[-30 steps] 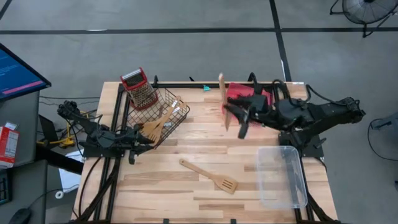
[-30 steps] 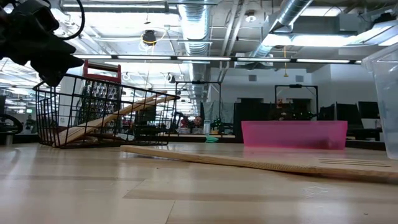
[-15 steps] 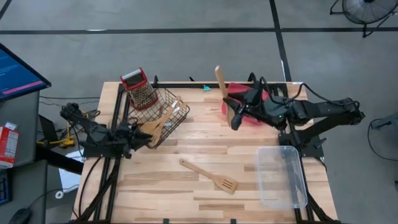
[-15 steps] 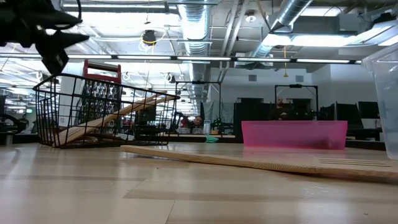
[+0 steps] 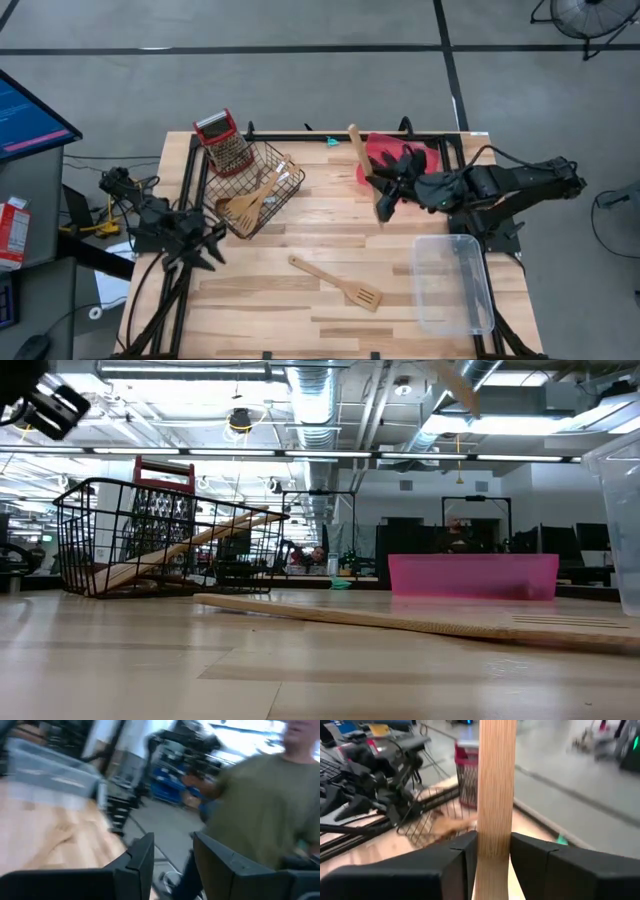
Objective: Pick & Place Kitchen Items
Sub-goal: Put the top brown spatula into the transparent bin
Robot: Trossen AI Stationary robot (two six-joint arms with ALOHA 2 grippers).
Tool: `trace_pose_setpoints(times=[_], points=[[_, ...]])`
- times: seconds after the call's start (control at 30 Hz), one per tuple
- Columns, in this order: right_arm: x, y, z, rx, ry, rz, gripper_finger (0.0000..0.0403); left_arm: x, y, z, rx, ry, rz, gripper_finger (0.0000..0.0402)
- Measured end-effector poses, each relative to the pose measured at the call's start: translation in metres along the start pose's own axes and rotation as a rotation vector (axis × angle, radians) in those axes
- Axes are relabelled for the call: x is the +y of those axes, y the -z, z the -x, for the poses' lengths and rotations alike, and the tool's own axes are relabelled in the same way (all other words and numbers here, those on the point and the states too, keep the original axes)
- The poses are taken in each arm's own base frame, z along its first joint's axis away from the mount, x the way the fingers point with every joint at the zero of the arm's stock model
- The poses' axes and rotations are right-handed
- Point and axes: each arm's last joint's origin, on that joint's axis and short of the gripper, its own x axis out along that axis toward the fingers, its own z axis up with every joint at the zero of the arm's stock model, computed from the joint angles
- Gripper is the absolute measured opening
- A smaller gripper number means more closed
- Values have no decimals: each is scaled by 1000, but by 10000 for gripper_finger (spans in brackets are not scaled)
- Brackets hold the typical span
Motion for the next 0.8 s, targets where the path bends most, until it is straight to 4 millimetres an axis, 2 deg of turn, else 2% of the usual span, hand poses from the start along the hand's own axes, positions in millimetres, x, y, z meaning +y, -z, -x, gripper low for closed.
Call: trace_pose_setpoints(times=[0.17, 0.37, 0.57, 0.8], points=[[-2, 15, 4, 127, 9, -159, 103, -1, 0, 0, 14, 43, -74, 117], [-8, 31, 9, 345, 19, -324, 103, -2, 1, 0, 19, 72, -298, 117], [-8, 42, 17, 520, 11, -416, 102, -2, 1, 0, 18, 70, -327, 117], [5, 49, 48, 582, -112, -453, 102, -2, 1, 0, 19, 69, -327, 117]])
